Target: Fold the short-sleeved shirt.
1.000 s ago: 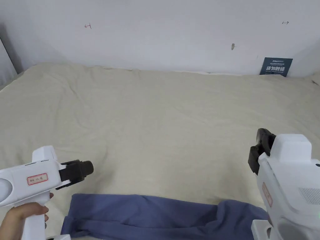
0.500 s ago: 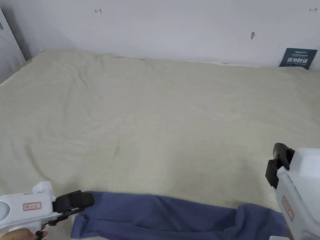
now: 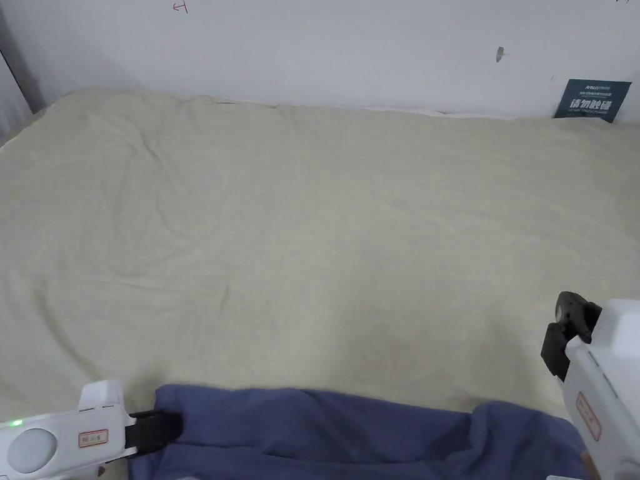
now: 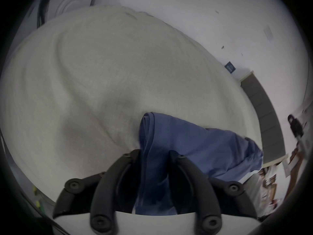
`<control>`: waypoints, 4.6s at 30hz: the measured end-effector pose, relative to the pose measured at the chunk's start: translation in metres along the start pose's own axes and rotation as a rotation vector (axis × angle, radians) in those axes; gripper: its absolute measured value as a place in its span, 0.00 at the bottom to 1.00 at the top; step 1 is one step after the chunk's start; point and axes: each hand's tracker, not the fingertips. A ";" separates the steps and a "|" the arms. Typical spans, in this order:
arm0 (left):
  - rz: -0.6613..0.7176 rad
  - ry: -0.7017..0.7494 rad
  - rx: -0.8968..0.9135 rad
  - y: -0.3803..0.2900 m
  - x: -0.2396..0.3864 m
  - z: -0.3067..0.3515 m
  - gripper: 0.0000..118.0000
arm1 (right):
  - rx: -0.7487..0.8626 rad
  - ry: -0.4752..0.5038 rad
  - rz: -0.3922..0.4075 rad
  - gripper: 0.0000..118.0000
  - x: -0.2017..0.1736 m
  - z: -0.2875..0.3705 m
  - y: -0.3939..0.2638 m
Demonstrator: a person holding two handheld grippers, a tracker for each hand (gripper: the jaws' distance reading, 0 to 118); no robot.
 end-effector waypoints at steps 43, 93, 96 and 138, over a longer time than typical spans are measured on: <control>-0.129 -0.101 -0.132 -0.006 0.251 -0.018 0.06 | 0.063 -0.011 -0.033 0.01 0.060 0.048 0.002; -0.399 0.040 0.047 -0.108 0.293 -0.054 0.00 | 0.007 -0.018 -0.046 0.01 0.076 0.048 -0.005; -0.403 0.027 0.038 -0.105 0.287 -0.060 0.00 | 0.005 -0.023 -0.046 0.01 0.078 0.050 -0.006; 0.172 -0.348 -0.160 -0.025 0.089 -0.036 0.21 | -0.046 0.014 -0.046 0.01 0.049 0.038 -0.007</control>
